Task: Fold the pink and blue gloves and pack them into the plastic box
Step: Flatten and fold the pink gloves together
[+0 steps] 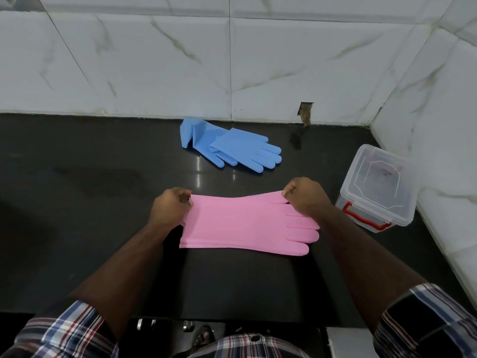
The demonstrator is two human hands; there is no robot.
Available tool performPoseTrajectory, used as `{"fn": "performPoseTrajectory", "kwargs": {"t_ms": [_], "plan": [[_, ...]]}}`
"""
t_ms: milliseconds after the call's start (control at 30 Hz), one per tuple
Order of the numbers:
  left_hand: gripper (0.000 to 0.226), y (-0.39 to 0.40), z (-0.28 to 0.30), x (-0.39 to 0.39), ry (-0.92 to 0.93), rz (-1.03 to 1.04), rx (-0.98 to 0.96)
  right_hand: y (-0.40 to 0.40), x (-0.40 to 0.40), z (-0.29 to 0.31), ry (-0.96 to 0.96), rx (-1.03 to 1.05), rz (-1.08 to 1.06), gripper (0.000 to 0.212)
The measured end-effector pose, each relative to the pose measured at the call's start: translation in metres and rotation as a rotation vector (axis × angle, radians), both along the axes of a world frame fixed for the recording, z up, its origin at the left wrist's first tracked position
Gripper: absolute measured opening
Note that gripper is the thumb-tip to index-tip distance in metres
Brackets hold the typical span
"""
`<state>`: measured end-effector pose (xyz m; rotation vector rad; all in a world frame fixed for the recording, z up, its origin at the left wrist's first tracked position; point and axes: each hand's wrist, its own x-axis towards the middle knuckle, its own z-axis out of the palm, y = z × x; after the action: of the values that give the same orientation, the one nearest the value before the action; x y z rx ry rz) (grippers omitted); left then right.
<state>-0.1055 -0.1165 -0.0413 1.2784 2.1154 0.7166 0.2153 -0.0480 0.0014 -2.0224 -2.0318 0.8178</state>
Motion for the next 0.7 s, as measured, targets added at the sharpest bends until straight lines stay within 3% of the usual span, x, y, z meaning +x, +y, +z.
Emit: {"fn": "performPoseTrajectory", "kwargs": {"t_ms": [100, 200, 300, 367, 467, 533, 700], "plan": [[0.005, -0.002, 0.002, 0.000, -0.022, 0.038, 0.015, 0.002, -0.003, 0.006, 0.051, 0.107, 0.010, 0.015], [0.012, -0.003, 0.004, 0.002, 0.000, 0.057, 0.024, -0.001, -0.005, 0.004, 0.007, 0.088, 0.027, 0.005], [0.013, -0.004, 0.009, 0.003, 0.001, 0.065, 0.010, -0.006, -0.005, 0.002, -0.106, 0.114, 0.060, 0.024], [0.013, -0.004, 0.011, 0.003, -0.006, 0.070, 0.000, -0.016, -0.010, 0.006, -0.157, 0.251, 0.108, 0.029], [0.013, -0.003, 0.012, 0.002, -0.021, 0.054, -0.023, -0.042, -0.030, 0.011, -0.006, 0.382, 0.313, 0.022], [0.013, -0.001, 0.011, 0.000, -0.025, 0.039, -0.032, -0.064, -0.051, 0.009, 0.106, 0.290, 0.506, 0.020], [0.025, 0.003, 0.008, -0.005, -0.047, 0.075, -0.039, -0.096, -0.100, -0.012, 0.069, 0.194, 0.711, 0.036]]}}
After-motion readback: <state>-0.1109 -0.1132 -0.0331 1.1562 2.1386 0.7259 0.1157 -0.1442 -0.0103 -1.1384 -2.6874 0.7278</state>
